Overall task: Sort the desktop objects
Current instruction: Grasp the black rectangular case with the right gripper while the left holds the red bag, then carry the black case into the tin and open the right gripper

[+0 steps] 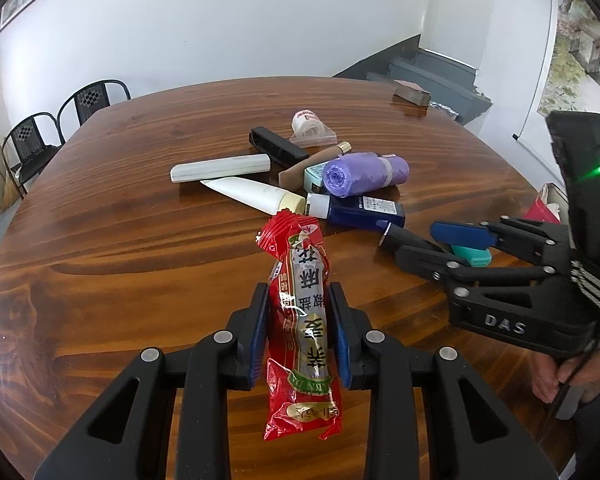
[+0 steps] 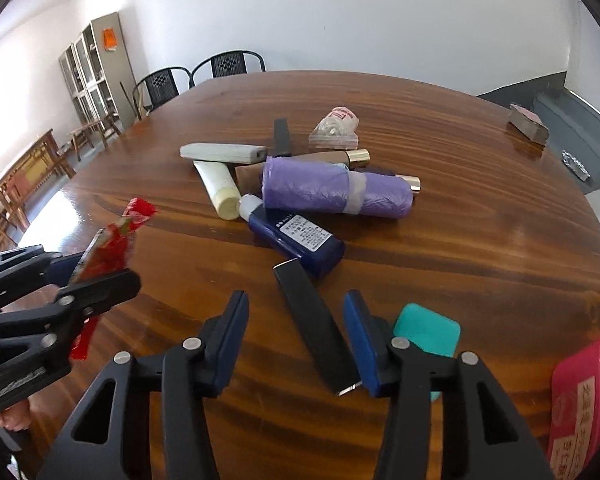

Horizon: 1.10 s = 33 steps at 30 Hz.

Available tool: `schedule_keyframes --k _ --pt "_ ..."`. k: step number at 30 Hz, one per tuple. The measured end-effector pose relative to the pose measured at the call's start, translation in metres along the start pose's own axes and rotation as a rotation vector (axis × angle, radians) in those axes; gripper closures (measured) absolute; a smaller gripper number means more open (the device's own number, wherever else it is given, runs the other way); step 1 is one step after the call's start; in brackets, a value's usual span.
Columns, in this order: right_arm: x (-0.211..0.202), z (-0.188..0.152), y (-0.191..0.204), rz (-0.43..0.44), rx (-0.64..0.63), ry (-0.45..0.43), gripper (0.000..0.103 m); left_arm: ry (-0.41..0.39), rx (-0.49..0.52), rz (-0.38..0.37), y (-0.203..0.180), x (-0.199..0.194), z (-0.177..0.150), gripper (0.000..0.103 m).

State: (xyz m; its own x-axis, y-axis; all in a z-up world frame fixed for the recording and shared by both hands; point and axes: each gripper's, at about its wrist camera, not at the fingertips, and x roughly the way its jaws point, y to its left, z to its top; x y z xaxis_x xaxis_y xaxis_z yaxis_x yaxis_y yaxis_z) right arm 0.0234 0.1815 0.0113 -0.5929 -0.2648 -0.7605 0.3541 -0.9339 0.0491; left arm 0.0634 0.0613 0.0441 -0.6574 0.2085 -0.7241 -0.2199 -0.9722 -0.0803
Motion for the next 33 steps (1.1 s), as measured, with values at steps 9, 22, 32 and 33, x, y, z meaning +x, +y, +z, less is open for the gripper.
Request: schedule_keyframes --k 9,22,32,33 --pt "0.013 -0.001 -0.004 -0.01 -0.002 0.045 0.056 0.013 -0.007 -0.008 -0.002 0.002 -0.001 0.072" --pt "0.006 -0.009 0.009 -0.002 -0.019 0.022 0.081 0.001 -0.016 -0.011 -0.004 -0.003 -0.003 0.072" --pt "-0.035 -0.016 -0.012 0.044 0.159 -0.101 0.081 -0.009 -0.01 -0.027 -0.009 -0.006 -0.004 0.072" --pt "-0.04 -0.017 -0.015 0.042 0.18 -0.111 0.081 -0.01 -0.01 -0.028 -0.011 -0.007 -0.004 0.072"
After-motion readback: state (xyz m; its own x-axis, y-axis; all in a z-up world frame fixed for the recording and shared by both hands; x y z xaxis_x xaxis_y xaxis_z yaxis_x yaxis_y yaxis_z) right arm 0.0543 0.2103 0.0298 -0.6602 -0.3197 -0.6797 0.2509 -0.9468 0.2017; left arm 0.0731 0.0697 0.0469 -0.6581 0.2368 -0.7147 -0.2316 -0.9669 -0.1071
